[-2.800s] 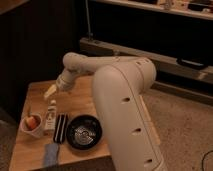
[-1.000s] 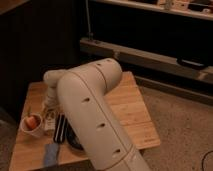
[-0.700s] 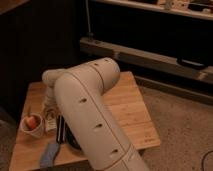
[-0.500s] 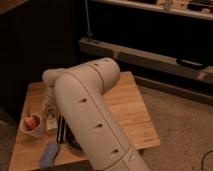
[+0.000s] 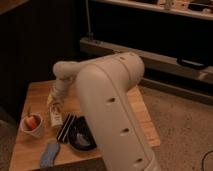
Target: Place the bottle in the ceramic bowl
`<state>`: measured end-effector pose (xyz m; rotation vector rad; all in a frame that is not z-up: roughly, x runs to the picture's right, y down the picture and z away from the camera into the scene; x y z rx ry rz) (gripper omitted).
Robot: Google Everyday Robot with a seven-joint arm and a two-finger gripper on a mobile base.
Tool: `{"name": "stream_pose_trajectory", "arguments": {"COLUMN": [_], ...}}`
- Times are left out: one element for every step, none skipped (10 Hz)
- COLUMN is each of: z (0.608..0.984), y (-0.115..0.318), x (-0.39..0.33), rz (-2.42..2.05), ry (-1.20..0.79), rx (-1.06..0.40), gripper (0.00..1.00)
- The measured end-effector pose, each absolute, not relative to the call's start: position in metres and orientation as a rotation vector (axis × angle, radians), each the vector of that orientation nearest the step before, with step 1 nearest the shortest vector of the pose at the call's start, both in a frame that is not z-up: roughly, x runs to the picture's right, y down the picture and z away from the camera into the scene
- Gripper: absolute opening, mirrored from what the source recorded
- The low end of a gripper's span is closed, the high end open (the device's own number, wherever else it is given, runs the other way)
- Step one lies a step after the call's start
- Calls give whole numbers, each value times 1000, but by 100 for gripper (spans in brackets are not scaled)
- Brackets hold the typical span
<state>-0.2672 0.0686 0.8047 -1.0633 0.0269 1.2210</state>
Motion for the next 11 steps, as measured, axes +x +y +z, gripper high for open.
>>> {"name": "stream_pose_trajectory", "arguments": {"z": [800,797,794,791,787,780,774,769,764,758,757], "y": [64,63,66,68,70,72,73,73,76,81,84], "x": [-253,-244,-242,-238,-227,-226,-226,-217,-213,-208,-195], "rz": [1222,1216,1199,1190,1173,1155,1142,1134,1126,1118,1126], "ry": [-15,-57,-100,-128,-170,-204,-230,-258,-276,-290,-293], "rx": [-1086,-1114,-1148,-1166,-1185,-1195,-1202,-1209,-1216,-1221,-1216], "gripper": [0,0,0,0,0,0,0,0,0,0,0]}}
